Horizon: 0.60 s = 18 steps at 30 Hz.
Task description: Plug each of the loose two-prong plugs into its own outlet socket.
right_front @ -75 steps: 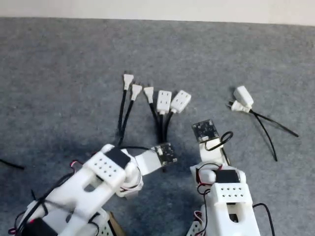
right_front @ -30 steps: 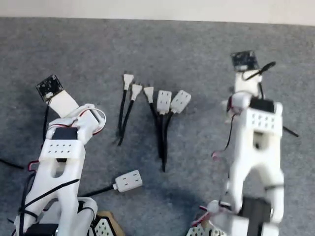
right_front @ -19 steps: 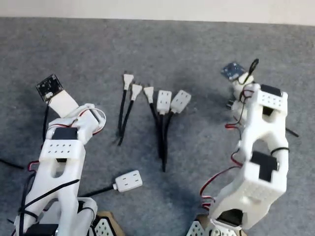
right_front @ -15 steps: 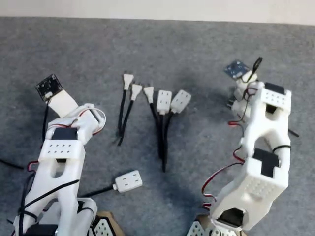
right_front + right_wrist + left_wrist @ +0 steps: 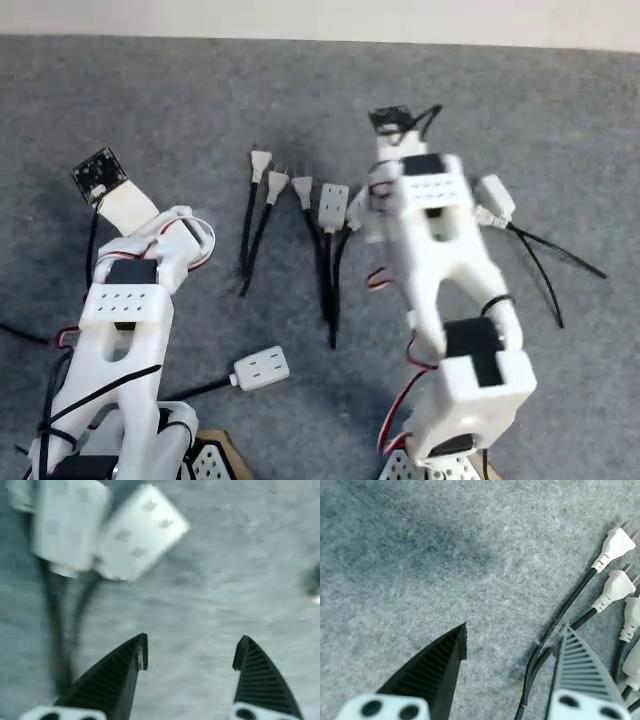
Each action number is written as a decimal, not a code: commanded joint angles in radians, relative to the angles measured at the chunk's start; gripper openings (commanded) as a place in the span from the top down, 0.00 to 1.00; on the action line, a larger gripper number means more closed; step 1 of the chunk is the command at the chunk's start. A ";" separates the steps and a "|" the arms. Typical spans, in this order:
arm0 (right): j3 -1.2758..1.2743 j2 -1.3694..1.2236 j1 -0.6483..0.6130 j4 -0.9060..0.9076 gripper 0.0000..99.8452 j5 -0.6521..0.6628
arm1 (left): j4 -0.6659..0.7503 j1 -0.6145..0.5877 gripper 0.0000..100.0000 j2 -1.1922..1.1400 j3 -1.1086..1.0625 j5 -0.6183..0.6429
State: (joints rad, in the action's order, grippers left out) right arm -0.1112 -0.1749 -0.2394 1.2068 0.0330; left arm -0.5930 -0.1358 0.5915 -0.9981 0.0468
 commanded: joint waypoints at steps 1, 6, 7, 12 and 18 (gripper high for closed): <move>0.004 0.067 -0.082 0.007 0.73 -0.126 | 0.015 -0.005 0.71 0.002 0.002 0.005; 0.004 0.070 -0.208 -0.062 0.73 -0.130 | 0.015 -0.005 0.71 0.002 0.002 0.005; 0.001 0.065 -0.231 -0.097 0.73 -0.130 | 0.015 -0.005 0.71 0.002 0.001 0.005; -0.117 0.039 -0.303 -0.378 0.73 -0.097 | 0.020 -0.005 0.71 0.002 -0.016 0.005; -0.177 -0.067 -0.318 -0.483 0.73 -0.026 | 0.020 -0.004 0.71 0.002 -0.018 0.005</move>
State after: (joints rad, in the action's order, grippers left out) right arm -0.3015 -0.2286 -0.5524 0.7603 -0.0130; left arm -0.5884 -0.1358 0.5915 -1.0196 0.0468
